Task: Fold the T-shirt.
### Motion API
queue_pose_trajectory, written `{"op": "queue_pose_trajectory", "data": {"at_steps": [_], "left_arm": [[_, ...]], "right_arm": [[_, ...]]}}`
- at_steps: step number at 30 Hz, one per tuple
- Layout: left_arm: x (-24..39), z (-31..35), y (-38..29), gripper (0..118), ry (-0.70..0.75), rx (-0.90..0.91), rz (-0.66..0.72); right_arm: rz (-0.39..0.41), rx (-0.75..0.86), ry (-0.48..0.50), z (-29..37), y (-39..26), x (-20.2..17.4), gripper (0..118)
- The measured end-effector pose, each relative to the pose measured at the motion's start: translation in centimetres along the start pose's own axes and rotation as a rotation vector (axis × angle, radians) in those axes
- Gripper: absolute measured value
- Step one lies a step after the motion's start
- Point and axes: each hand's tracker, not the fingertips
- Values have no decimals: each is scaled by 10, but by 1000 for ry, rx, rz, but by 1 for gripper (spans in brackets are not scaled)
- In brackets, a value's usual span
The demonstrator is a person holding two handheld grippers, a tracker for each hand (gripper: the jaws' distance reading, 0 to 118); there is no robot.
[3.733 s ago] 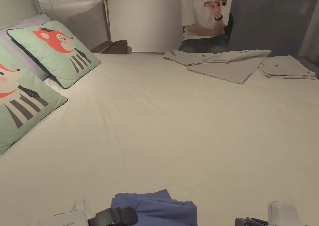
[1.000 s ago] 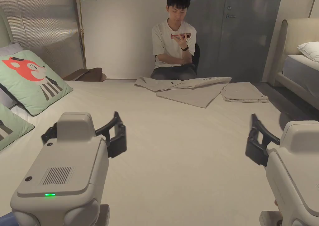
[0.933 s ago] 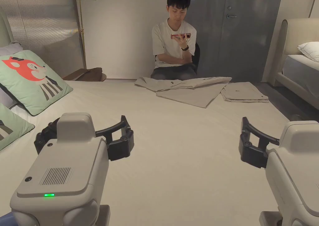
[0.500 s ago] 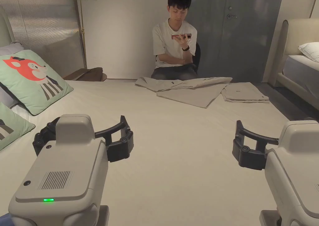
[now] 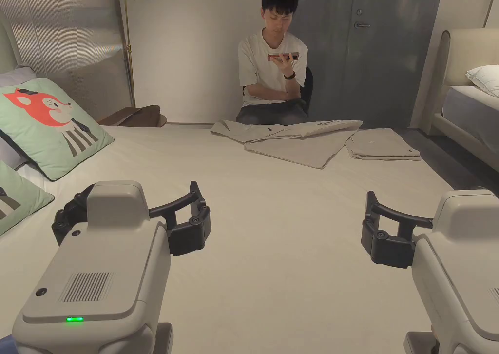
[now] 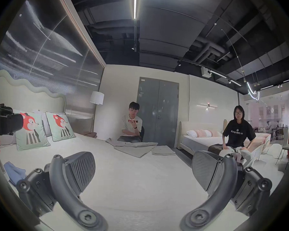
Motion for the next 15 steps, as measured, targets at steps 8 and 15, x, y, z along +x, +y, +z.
{"op": "queue_pose_trajectory", "data": {"at_steps": [8, 15], "left_arm": [[0, 2, 0, 111, 1, -3, 1], [0, 2, 0, 111, 2, -4, 4]], "right_arm": [[1, -37, 29, 0, 1, -1, 114], [4, -40, 34, 0, 1, -1, 114]]}}
